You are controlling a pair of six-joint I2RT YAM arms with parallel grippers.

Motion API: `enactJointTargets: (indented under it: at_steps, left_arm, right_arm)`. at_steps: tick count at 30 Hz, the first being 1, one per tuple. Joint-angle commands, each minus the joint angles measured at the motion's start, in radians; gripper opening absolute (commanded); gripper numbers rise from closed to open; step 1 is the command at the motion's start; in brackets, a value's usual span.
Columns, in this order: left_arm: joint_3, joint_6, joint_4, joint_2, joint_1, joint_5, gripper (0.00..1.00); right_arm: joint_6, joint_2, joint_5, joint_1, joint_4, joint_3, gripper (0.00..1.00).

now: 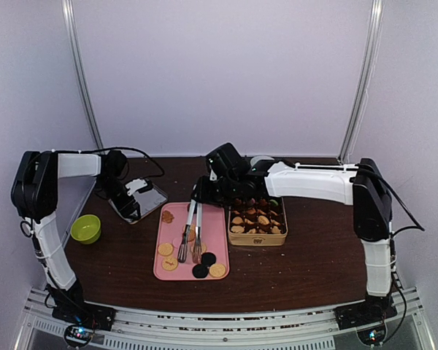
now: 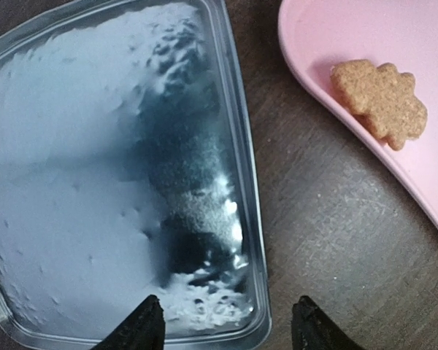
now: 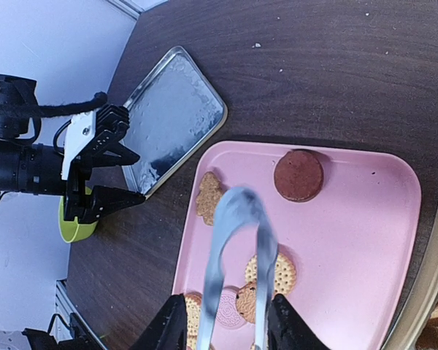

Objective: Pack the cookies
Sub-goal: Place the clamp on the plate, then pick up the box lid from the center of the board.

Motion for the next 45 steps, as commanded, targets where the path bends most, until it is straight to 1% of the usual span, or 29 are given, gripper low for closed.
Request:
enactJointTargets:
  at_steps: [1, 5, 9, 14, 19, 24, 26, 29, 33, 35, 41, 42, 45]
  left_arm:
    - [0.044, 0.008, -0.001, 0.033, -0.007, -0.009, 0.59]
    - [0.057, 0.011, -0.011, 0.043, -0.007, -0.009, 0.51]
    - [0.071, 0.017, -0.040, 0.053, -0.013, -0.012, 0.46]
    - [0.070, 0.013, -0.069, 0.054, -0.024, -0.020, 0.46]
    - [0.061, 0.001, -0.101, 0.055, -0.040, -0.017, 0.46]
    - [0.103, -0.021, -0.137, 0.085, -0.059, -0.063, 0.44]
    - [0.117, -0.024, -0.157, 0.098, -0.071, -0.086, 0.42]
    - [0.127, -0.030, -0.171, 0.112, -0.093, -0.138, 0.42]
    - [0.165, -0.045, -0.205, 0.143, -0.104, -0.168, 0.40]
    - [0.191, -0.050, -0.224, 0.159, -0.113, -0.184, 0.34]
    - [0.208, -0.052, -0.262, 0.172, -0.127, -0.193, 0.03]
    - [0.208, -0.055, -0.268, 0.171, -0.127, -0.193, 0.00]
    - [0.206, -0.062, -0.285, 0.161, -0.130, -0.193, 0.00]
  right_arm:
    - [0.047, 0.012, 0.019, -0.007, 0.054, -0.028, 0.40]
    - [0.046, -0.006, 0.031, -0.009, 0.056, -0.029, 0.40]
    - [0.043, -0.027, 0.035, -0.008, 0.071, -0.053, 0.41]
    - [0.034, -0.080, 0.061, -0.010, 0.100, -0.116, 0.42]
    - [-0.013, -0.161, 0.117, -0.010, 0.094, -0.173, 0.44]
    - [-0.059, -0.253, 0.182, -0.007, 0.097, -0.237, 0.45]
    - [-0.076, -0.294, 0.208, -0.004, 0.117, -0.274, 0.45]
    - [-0.099, -0.355, 0.245, -0.001, 0.143, -0.327, 0.45]
    - [-0.119, -0.422, 0.279, 0.006, 0.160, -0.381, 0.45]
    - [-0.127, -0.443, 0.288, 0.011, 0.171, -0.404, 0.45]
    - [-0.152, -0.476, 0.316, 0.016, 0.168, -0.432, 0.44]
    - [-0.158, -0.481, 0.323, 0.016, 0.167, -0.436, 0.44]
    - [-0.188, -0.498, 0.332, 0.016, 0.175, -0.443, 0.44]
